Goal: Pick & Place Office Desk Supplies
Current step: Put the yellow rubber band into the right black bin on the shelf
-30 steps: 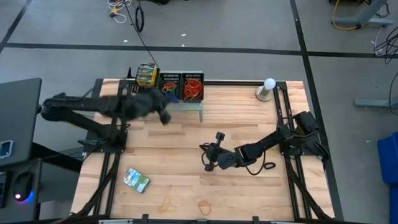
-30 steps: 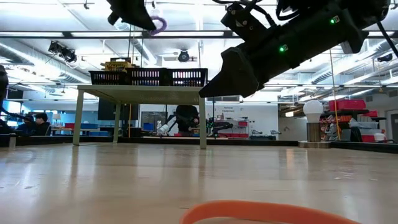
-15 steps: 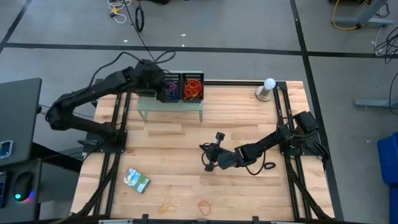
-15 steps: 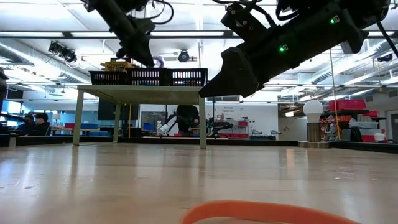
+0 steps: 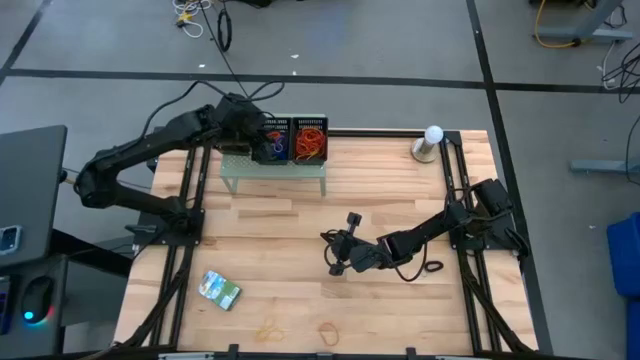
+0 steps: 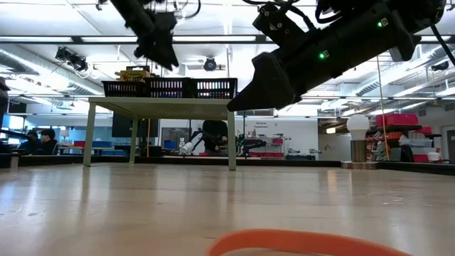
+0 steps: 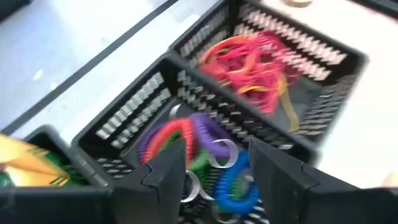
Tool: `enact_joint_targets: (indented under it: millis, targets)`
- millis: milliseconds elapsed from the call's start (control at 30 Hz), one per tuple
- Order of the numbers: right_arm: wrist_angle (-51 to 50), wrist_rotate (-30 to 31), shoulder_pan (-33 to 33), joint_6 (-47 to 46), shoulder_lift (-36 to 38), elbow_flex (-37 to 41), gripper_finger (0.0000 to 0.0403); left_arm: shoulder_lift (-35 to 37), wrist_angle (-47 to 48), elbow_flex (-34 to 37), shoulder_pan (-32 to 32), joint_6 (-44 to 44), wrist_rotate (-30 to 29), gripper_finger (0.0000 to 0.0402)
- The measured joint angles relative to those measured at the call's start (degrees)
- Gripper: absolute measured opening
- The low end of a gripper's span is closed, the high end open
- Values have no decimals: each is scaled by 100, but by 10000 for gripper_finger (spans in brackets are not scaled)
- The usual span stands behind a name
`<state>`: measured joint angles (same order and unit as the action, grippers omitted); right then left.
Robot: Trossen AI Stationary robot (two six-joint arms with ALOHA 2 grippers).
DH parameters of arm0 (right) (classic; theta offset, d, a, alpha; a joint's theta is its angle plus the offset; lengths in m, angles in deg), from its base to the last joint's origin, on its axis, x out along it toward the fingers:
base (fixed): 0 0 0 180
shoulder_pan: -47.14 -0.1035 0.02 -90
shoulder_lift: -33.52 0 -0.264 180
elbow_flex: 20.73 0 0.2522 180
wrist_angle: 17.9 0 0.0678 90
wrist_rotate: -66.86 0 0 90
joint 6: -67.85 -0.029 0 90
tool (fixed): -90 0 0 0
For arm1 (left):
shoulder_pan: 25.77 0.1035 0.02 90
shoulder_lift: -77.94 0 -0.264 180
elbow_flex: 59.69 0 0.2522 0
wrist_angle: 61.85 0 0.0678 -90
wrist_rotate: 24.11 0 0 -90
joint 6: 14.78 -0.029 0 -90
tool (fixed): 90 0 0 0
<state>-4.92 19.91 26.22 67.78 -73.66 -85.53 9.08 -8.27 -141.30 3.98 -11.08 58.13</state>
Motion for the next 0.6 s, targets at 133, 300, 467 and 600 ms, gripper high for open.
enact_joint_targets:
  millis: [133, 300, 467, 600]
  targets:
    - [-95, -60, -46, -198, 183, 7, 8, 101, 63, -113, -666, -30, -259, 144]
    - [66, -571, -71, -164, 658, 425, 3, 150, -663, 716, -2092, 192, -908, 68]
    - [1000, -1298, 123, -130, 1186, 1461, 2, 153, -2077, 1622, -3577, 665, -1536, 8]
    - [1273, -1538, 235, -267, 1726, 2097, 2, 95, -3125, 2037, -4423, 1208, -1613, 11]
